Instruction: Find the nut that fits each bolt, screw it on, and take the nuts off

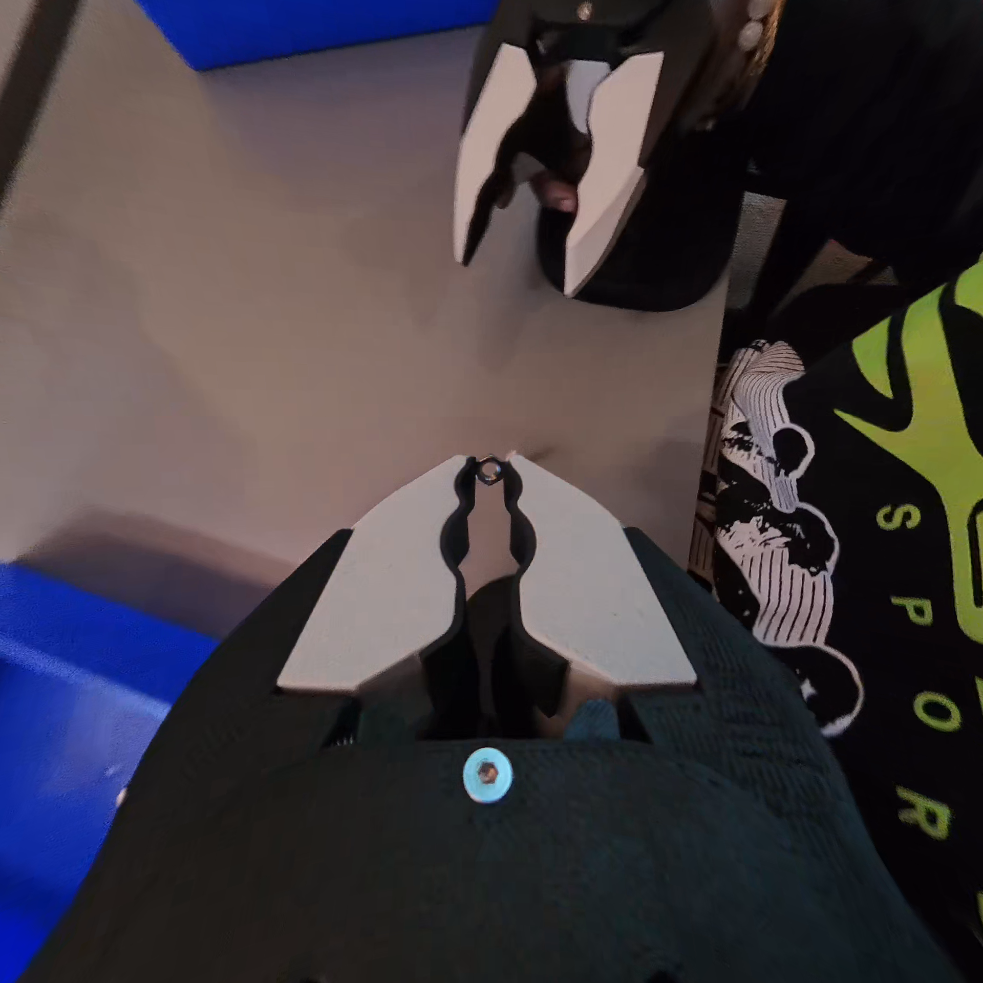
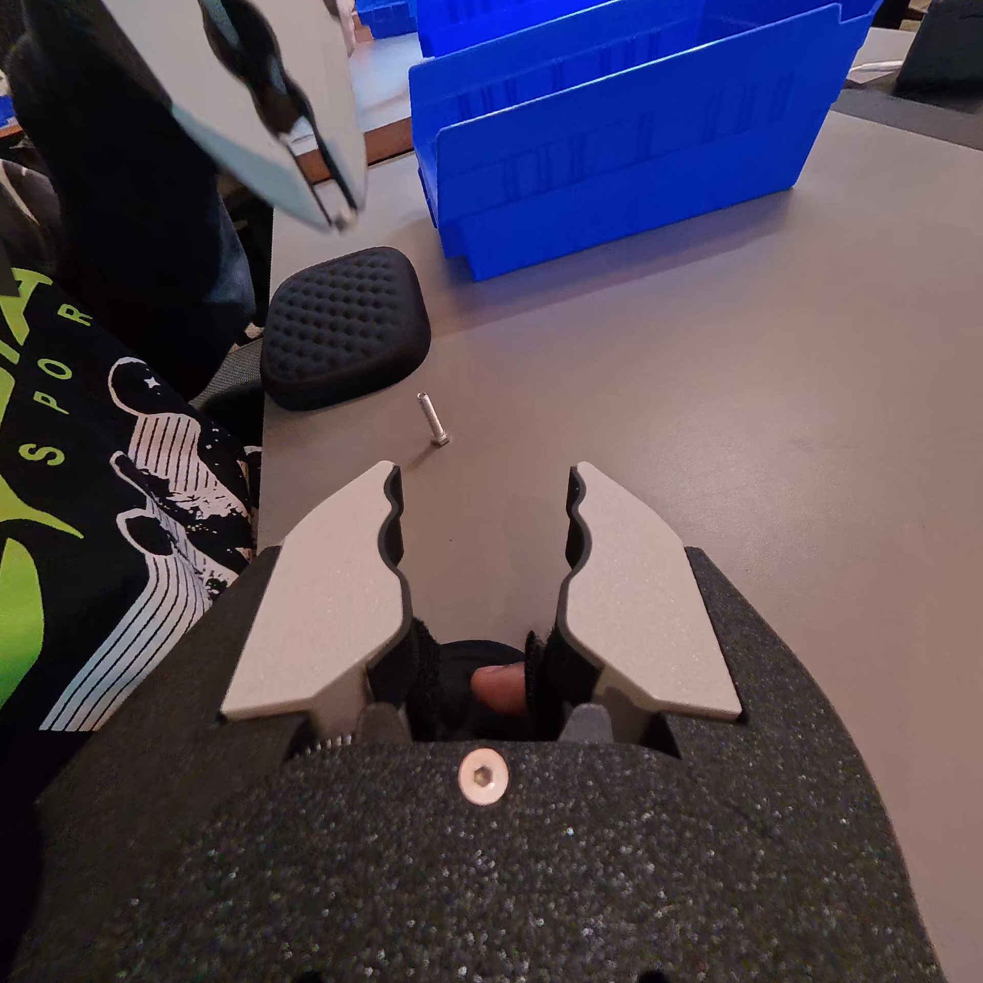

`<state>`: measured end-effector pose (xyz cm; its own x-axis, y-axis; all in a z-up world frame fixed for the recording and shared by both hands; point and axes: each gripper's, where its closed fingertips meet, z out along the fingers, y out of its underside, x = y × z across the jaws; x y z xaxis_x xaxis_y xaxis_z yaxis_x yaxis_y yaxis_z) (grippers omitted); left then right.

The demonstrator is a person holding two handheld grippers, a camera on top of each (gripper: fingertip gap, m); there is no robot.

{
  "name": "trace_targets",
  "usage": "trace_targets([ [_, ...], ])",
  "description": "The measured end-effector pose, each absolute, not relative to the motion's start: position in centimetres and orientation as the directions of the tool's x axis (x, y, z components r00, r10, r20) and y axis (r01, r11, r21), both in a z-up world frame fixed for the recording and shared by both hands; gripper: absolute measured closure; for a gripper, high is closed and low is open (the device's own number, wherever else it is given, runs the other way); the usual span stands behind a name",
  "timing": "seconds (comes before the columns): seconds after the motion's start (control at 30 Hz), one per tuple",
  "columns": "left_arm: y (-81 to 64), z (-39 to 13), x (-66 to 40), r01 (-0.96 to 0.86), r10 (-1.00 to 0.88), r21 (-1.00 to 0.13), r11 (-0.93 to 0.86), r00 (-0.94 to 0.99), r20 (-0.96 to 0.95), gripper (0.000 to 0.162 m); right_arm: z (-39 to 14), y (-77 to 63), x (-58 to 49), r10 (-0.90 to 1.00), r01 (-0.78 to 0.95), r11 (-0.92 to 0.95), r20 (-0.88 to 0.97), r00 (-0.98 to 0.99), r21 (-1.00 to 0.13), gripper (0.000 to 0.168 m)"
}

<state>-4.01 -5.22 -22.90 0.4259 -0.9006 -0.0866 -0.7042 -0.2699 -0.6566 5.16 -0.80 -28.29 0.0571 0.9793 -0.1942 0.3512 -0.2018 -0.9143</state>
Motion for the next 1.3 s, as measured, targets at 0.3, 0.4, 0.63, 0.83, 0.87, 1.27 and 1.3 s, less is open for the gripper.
trace_targets([
  [0.3,-4.8,-30.3,1.4,-0.783,-0.946,-0.553,-0.284,0.323,0.028,0.152,-28.2,-0.8,5.2,0.978,0.341,-0.208,-0.202,0.052,-0.917,0.109],
  [0.4,-4.4,-31.8,1.2,-0.816,-0.943,-0.497,-0.296,0.333,0.015,0.152,-28.2,-0.8,5.3,0.978,0.337,-0.210,-0.205,0.051,-0.918,0.109],
  [0.63,-4.4,-33.3,1.1,-0.855,-0.948,-0.429,-0.292,0.320,0.007,0.152,-28.2,-0.8,5.3,0.977,0.338,-0.212,-0.208,0.048,-0.917,0.109],
  [0.83,-4.5,-33.6,1.1,-0.859,-0.948,-0.419,-0.296,0.319,0.016,0.151,-28.2,-0.8,5.3,0.977,0.339,-0.212,-0.209,0.047,-0.916,0.109],
  [0.87,-4.5,-33.6,1.1,-0.861,-0.948,-0.415,-0.295,0.318,0.014,0.151,-28.2,-0.8,5.3,0.977,0.340,-0.212,-0.209,0.047,-0.916,0.109],
  [1.27,-4.2,-31.6,1.2,-0.799,-0.941,-0.520,-0.302,0.337,0.028,0.142,-28.1,-0.9,5.3,0.976,0.336,-0.214,-0.211,0.045,-0.917,0.109],
  [1.3,-4.0,-30.9,1.2,-0.771,-0.938,-0.559,-0.303,0.345,0.032,0.140,-28.1,-0.9,5.3,0.977,0.337,-0.213,-0.211,0.045,-0.917,0.109],
])
